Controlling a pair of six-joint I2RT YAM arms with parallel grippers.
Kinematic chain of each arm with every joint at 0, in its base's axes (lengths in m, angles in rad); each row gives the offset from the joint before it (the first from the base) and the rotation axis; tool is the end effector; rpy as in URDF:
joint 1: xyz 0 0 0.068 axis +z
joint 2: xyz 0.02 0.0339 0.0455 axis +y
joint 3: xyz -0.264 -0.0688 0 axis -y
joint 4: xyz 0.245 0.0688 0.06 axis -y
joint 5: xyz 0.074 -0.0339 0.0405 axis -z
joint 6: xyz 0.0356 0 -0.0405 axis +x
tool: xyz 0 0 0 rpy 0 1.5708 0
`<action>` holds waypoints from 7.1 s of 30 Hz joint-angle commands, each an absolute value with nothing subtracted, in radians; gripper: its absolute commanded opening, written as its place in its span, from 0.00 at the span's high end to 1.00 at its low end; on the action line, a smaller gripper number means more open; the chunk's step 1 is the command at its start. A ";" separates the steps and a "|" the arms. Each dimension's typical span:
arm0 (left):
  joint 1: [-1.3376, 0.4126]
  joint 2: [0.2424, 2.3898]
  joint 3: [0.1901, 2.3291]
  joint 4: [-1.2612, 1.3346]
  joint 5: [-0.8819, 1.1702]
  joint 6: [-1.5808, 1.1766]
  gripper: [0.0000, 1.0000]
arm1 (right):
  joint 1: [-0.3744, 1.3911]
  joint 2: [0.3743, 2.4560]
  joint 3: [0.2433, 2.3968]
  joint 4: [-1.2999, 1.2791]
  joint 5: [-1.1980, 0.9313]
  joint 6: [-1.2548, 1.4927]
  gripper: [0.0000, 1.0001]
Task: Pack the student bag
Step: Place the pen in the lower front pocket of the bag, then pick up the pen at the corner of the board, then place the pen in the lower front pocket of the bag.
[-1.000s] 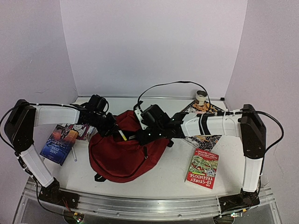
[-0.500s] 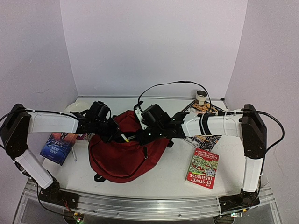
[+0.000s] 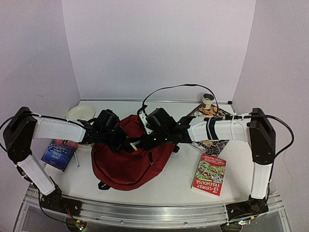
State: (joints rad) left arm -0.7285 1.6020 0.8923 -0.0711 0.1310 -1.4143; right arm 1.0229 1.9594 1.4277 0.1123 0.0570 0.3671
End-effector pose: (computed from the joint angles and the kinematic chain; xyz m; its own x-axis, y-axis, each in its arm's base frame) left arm 0.2438 -0.2237 0.1863 -0.8022 -0.5967 -0.0199 -0.4051 0.5685 -0.7160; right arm 0.2422 0.3930 0.2407 -0.4941 -0.1219 -0.8608 -0.6940 0.6516 0.3062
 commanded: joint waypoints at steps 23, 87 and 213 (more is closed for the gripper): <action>-0.782 1.528 0.753 0.133 0.191 -1.692 1.00 | 1.033 1.889 1.439 0.165 0.055 0.367 1.00; -0.538 1.266 0.910 -0.734 -0.250 -0.981 0.18 | 1.033 1.858 1.351 0.221 0.048 0.397 1.00; -0.601 1.620 1.101 -0.348 0.586 -0.975 1.00 | 1.035 1.855 1.386 0.243 0.011 0.392 1.00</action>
State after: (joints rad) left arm -0.6160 1.5976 1.0396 -0.3808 0.6409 -0.9690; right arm 1.0279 1.8980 1.3697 0.1849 0.0400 0.3985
